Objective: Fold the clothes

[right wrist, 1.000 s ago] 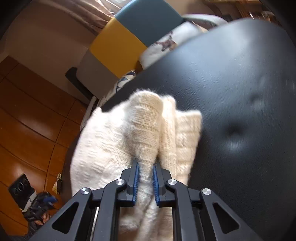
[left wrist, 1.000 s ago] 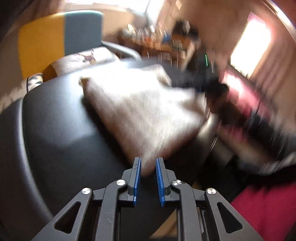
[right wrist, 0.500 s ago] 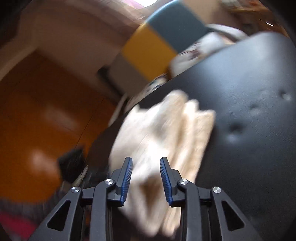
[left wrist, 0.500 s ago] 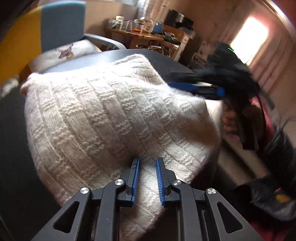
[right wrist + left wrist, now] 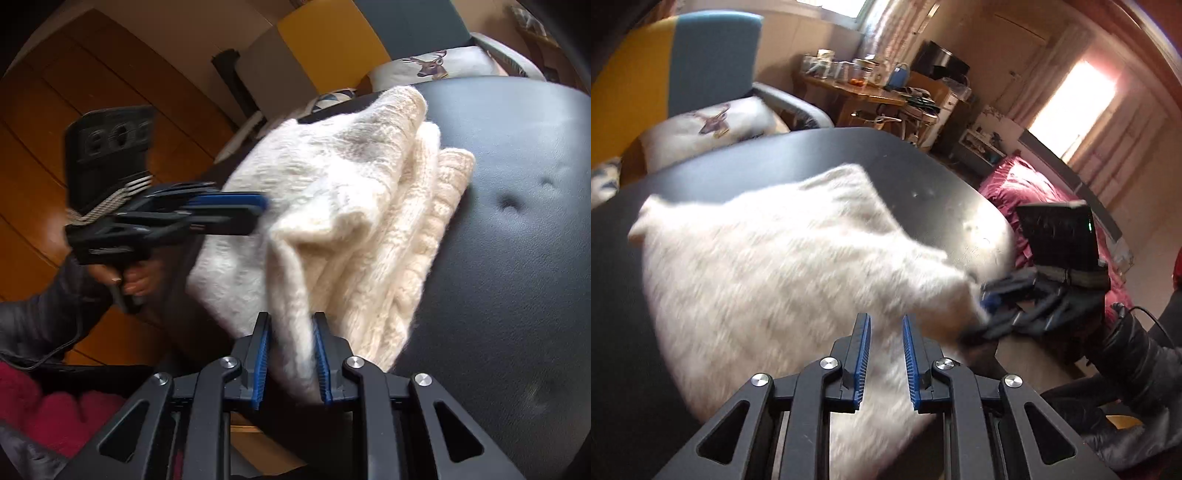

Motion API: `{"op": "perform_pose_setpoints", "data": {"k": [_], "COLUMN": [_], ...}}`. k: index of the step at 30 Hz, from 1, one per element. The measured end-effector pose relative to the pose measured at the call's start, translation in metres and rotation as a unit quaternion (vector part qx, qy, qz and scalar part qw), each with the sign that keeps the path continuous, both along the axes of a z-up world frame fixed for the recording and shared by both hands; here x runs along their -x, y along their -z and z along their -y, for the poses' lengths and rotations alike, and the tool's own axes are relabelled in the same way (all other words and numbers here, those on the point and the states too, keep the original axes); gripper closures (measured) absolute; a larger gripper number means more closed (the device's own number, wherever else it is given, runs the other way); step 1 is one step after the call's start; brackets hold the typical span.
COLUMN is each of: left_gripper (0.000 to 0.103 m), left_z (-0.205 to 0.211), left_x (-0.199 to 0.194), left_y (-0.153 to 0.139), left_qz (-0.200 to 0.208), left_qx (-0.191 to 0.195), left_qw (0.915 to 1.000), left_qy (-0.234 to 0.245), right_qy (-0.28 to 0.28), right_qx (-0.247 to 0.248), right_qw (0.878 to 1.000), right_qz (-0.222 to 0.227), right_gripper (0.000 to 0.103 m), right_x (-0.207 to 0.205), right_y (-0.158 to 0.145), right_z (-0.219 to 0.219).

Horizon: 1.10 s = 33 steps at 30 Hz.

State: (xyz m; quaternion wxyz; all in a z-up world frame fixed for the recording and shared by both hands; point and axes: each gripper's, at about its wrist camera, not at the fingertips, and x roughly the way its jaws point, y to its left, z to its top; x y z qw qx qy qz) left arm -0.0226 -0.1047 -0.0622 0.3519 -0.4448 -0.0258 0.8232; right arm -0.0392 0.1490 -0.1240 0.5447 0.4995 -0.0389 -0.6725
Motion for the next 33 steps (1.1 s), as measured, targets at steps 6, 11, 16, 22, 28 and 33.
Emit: {"op": "perform_pose_setpoints", "data": {"k": [6,11,16,22,28,33], "left_gripper": [0.086,0.085,0.084,0.084,0.084,0.084], "left_z": [-0.062,-0.081,-0.071,-0.028,0.008,0.018], "left_x": [0.020,0.034,0.038,0.052,0.075,0.066], "left_y": [0.020,0.036,0.034,-0.016,-0.021,0.000], "left_qz": [-0.003,0.010,0.035,0.004,-0.021,-0.016], "left_qx": [0.084,0.082,0.043,-0.030,0.000,0.002], "left_qw": [0.9937,0.9940,0.9972,0.9995,0.9989,0.9984], "left_qy": [0.074,0.072,0.050,0.010,-0.042,-0.054], "right_qy": [0.012,0.039,0.053,0.119,0.166,0.186], "right_qx": [-0.008,0.052,0.076,0.103,0.132,0.100], "right_qw": [0.999,0.995,0.991,0.986,0.976,0.973], "right_qz": [0.030,0.070,0.095,0.049,0.040,0.097], "right_gripper": [0.086,0.086,0.084,0.071,0.063,0.063], "right_x": [-0.001,0.004,0.008,0.027,0.091,0.150], "right_y": [0.030,0.048,0.053,0.014,-0.009,-0.001], "right_z": [-0.015,-0.031,-0.040,-0.068,-0.059,-0.006]}}
